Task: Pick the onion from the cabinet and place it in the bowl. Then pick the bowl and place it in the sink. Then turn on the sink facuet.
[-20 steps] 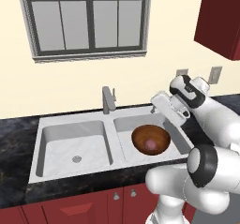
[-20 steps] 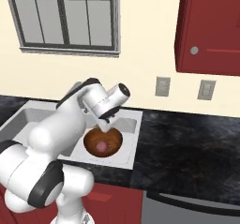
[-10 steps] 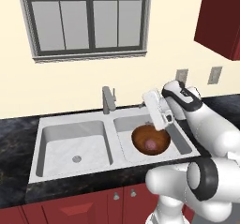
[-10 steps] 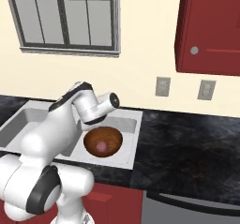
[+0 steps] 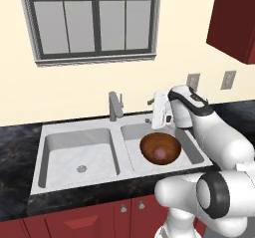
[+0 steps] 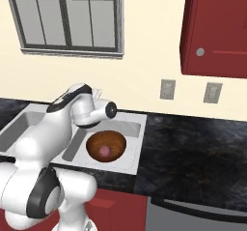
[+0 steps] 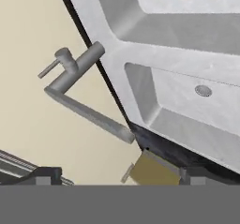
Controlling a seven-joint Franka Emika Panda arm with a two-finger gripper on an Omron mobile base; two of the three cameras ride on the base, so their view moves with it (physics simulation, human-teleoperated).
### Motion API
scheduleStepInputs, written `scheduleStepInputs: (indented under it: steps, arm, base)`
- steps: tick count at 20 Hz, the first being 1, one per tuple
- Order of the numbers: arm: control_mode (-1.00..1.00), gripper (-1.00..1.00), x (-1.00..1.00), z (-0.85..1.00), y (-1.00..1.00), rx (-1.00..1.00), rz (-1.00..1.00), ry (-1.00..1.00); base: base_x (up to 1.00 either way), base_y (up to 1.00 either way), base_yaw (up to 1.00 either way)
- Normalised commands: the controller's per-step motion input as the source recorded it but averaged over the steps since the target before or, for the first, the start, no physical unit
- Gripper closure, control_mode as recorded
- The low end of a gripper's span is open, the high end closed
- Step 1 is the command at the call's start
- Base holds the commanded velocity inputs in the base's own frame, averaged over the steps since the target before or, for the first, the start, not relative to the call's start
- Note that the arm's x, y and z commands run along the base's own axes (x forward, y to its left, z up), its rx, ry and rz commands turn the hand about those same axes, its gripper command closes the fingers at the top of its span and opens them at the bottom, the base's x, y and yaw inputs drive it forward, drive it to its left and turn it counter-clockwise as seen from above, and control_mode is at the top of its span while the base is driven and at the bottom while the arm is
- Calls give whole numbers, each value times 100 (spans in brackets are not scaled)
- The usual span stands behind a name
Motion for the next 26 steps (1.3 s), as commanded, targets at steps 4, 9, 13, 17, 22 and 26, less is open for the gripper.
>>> scheduleStepInputs:
  steps: [4,9,13,17,22,26]
  arm:
    - [-100,-100,40,26,-17,41,-14,27]
    - [-100,-100,4,-4,-21,25,0,9]
    - [-100,-100,34,-17,-21,31,0,0]
    - [-100,-100,37,-10,1,25,0,0]
    - [-100,-100,19,-8,13,11,0,0]
    - [-100,-100,13,-1,14,7,0,0]
  base:
    - [0,0,0]
    - [0,0,0]
    - [0,0,0]
    - [0,0,0]
    - [0,0,0]
    - [0,0,0]
